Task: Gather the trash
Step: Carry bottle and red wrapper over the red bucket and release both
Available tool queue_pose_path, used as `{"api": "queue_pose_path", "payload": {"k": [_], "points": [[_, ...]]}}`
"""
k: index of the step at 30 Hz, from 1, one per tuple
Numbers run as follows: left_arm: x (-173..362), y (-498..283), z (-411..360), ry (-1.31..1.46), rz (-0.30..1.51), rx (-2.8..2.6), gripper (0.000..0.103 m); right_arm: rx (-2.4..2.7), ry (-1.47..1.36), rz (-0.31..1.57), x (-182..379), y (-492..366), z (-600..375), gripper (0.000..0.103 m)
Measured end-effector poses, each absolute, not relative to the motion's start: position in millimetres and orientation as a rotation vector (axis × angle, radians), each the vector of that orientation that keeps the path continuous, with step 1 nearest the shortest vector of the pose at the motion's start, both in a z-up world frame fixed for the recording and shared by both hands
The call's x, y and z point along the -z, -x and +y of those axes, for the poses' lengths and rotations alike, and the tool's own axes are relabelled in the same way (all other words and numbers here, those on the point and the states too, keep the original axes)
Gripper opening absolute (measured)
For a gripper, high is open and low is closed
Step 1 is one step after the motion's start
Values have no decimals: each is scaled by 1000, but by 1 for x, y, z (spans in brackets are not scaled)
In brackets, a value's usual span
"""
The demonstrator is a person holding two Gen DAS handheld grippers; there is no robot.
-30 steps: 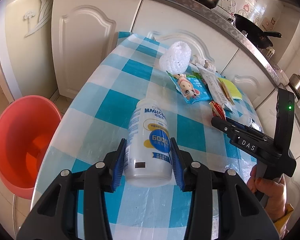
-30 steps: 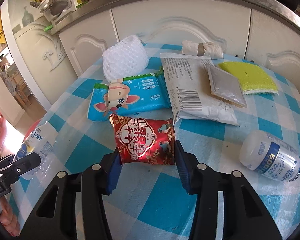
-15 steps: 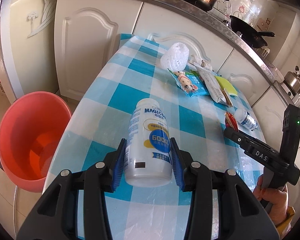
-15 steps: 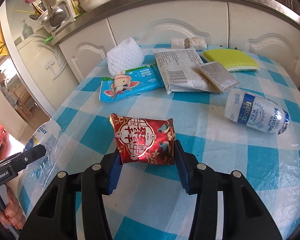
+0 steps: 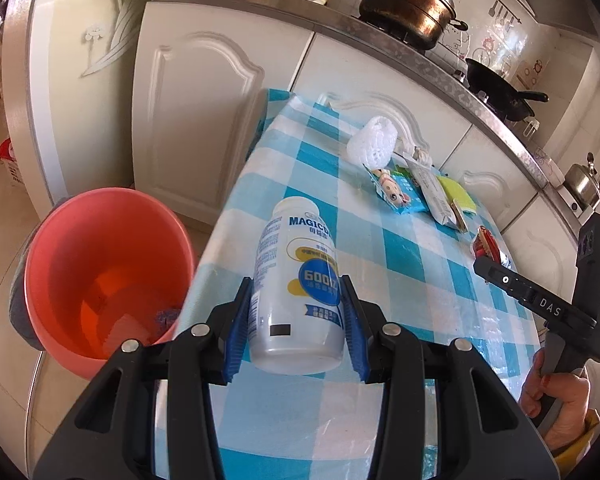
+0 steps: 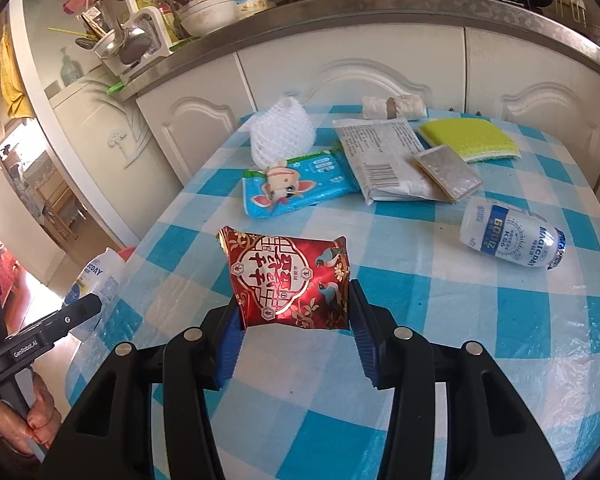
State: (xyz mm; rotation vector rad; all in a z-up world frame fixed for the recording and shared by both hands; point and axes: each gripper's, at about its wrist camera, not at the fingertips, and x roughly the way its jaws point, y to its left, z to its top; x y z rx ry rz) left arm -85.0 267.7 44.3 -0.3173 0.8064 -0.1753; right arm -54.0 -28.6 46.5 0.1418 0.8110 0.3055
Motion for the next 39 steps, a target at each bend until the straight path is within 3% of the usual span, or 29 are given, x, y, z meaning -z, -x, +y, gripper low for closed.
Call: {"api": "queue_pose_path", "payload": {"k": [19, 39], "points": [[-35, 101, 404, 390, 769, -86, 44, -718, -29, 832, -78, 39, 155, 50], [26, 72, 423, 424, 885, -138, 44, -813, 124, 940, -32, 18, 245, 53]]}}
